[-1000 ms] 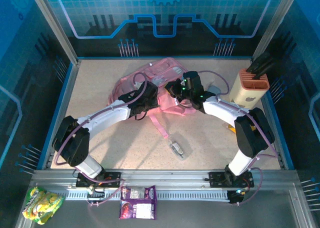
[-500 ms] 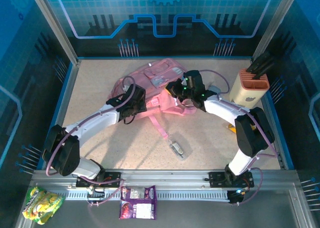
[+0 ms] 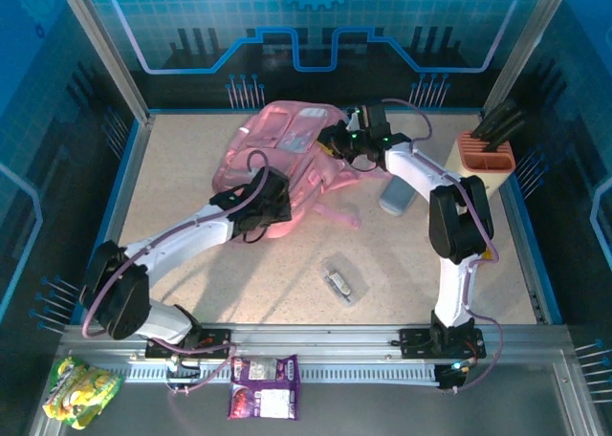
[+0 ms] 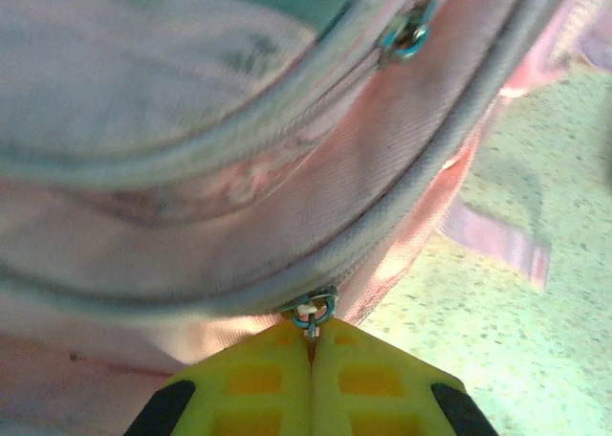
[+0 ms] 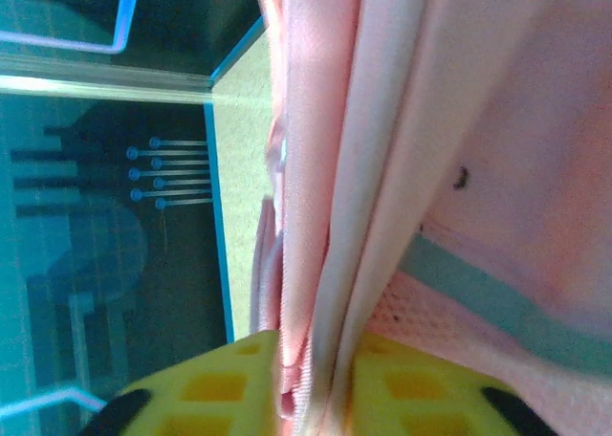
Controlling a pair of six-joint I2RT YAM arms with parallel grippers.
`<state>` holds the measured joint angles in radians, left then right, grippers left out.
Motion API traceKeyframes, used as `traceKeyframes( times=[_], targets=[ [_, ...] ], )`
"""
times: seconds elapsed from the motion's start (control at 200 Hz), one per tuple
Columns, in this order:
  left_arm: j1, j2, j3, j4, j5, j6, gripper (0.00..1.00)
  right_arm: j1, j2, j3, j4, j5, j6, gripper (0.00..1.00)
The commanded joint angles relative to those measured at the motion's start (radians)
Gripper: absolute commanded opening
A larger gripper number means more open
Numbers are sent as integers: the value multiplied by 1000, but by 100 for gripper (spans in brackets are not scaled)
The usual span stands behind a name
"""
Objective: Pack the student bag
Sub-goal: Unzip the student bag at the center of the table.
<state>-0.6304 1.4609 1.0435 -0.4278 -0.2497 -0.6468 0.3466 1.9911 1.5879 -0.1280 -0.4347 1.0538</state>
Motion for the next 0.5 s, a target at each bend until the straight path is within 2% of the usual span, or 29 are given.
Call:
traceKeyframes(
  times=[0.0, 0.135, 0.315, 0.41, 0.495],
  targets=[
    [-14, 40, 49, 22, 7, -70, 0, -17, -48, 43, -105, -18, -126, 44],
    [-24, 58, 60, 87, 49, -77, 0, -9, -151, -77, -167, -45, -173, 57],
    [-32, 73, 80, 64, 36, -67, 0, 69, -221, -255, -104, -74, -91, 69],
    [-33, 64, 73, 60, 38, -73, 0, 109, -201, -261, -65, -83, -37, 70],
    [-38, 55, 72, 55, 36, -71, 0, 145, -190, -261, -53, -23, -4, 68]
  ],
)
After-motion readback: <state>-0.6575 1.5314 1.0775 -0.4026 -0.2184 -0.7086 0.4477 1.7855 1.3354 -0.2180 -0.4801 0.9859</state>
